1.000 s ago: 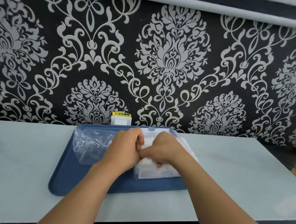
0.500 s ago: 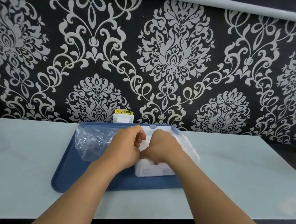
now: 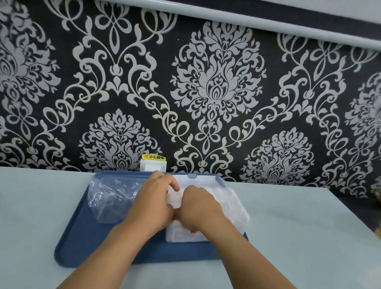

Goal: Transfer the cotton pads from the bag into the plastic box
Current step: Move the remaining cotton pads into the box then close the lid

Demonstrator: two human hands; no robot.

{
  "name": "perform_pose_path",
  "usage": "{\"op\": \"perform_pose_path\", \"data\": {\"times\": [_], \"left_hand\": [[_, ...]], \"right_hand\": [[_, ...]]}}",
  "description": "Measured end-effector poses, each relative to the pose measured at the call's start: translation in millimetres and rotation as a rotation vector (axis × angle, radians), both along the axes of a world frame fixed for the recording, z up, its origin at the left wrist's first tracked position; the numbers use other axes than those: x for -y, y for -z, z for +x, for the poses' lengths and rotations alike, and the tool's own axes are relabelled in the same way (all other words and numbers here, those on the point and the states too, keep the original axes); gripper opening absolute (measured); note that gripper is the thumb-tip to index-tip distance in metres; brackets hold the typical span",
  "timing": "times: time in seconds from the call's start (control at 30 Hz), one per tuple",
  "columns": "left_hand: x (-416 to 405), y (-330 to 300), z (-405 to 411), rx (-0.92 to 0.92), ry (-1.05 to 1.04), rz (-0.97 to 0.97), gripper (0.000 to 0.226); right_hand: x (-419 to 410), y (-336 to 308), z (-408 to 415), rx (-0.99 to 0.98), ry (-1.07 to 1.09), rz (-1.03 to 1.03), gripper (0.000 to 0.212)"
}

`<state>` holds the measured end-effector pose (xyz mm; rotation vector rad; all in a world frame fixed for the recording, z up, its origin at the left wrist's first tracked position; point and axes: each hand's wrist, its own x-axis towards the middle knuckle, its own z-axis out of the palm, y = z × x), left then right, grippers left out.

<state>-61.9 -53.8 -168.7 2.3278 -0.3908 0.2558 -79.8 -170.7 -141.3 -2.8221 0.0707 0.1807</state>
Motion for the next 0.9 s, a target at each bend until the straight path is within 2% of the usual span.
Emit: {"op": "perform_pose_path", "data": {"times": [0.07, 0.13, 0.2, 0.27, 0.3, 0.37, 0.4, 0.47, 0.53, 0.67, 0.73, 0.8, 0.87, 0.9], "left_hand": [[0, -1, 0, -0.008, -0.039, -0.039, 0.045], [-1, -1, 0, -0.022, -0.048, -0.04, 0.046], [-1, 0, 3, -0.023, -0.058, -0.032, 0.043], [-1, 0, 5, -0.023, -0.064, -0.045, 0.041], [-1, 0, 6, -0.028, -0.068, -0.045, 0.039], [-4, -1, 9, -0.031, -0.082, -0.062, 0.034], [-5, -1, 10, -0.035, -0.091, -0.073, 0.032], [-9, 1, 12, -0.053, -0.102, -0.114, 0.03], [-13, 3, 14, -0.081, -0.097, -0.184, 0.032], [-7, 6, 13, -0.133, -0.073, -0.211, 0.026], [-3, 7, 10, -0.122, -0.08, -0.169, 0.022], [0, 6, 7, -0.083, -0.084, -0.136, 0.02], [3, 3, 4, -0.074, -0.081, -0.177, 0.021], [3, 1, 4, -0.069, -0.071, -0.207, 0.027]], "right_hand": [[8, -10, -3, -0.087, 0.002, 0.11, 0.035], [18, -21, -10, -0.144, -0.028, 0.186, 0.039], [27, -25, -16, 0.028, -0.07, 0.191, 0.027], [31, -21, -22, 0.3, -0.154, 0.039, 0.016], [29, -18, -26, 0.365, -0.232, -0.039, 0.019], [24, -5, -30, 0.352, -0.424, -0.063, 0.025], [22, 4, -29, 0.314, -0.487, -0.039, 0.032], [17, 23, -25, 0.228, -0.492, -0.057, 0.067], [11, 34, -20, 0.215, -0.468, -0.115, 0.093], [-2, 32, -16, 0.141, -0.406, -0.175, 0.117], [-6, 30, -7, 0.043, -0.404, -0.145, 0.115], [-6, 26, -2, -0.033, -0.431, 0.039, 0.106], [3, 16, -3, -0.026, -0.44, 0.415, 0.077], [10, 9, -4, 0.04, -0.414, 0.544, 0.059]]}}
